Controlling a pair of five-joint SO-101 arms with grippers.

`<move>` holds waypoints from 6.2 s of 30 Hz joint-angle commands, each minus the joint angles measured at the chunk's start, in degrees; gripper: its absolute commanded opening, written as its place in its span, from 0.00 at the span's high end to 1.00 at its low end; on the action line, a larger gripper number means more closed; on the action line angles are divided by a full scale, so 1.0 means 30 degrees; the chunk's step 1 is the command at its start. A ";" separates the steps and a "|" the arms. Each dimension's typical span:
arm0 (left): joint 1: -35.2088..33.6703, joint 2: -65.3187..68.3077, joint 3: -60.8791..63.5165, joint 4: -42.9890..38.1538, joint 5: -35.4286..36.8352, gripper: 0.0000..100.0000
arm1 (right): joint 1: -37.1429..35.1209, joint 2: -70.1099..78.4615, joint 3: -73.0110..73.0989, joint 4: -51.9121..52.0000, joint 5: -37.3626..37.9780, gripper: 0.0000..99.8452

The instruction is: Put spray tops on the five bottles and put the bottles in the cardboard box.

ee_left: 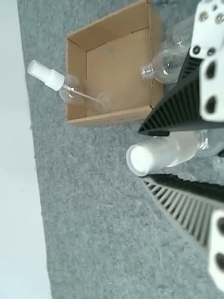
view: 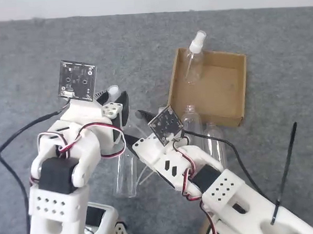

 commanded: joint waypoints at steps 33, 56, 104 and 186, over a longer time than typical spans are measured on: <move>-0.1348 -0.0117 -0.2330 -0.2725 -0.1319 0.86 | 0.1626 -0.0278 0.0147 -0.0835 0.0440 0.99; -0.1905 -0.0381 -0.0923 -0.4630 -0.2081 0.86 | 0.1626 -0.0278 0.0205 -0.0689 0.0381 0.99; 0.0967 -0.9201 1.2469 -0.7121 -0.1993 0.75 | 0.2857 0.6579 -1.8198 1.4784 -0.0908 0.99; 0.0879 -0.9201 1.4579 -0.8938 -0.1993 0.85 | 1.6103 2.1582 -1.7319 -0.2388 0.0879 0.99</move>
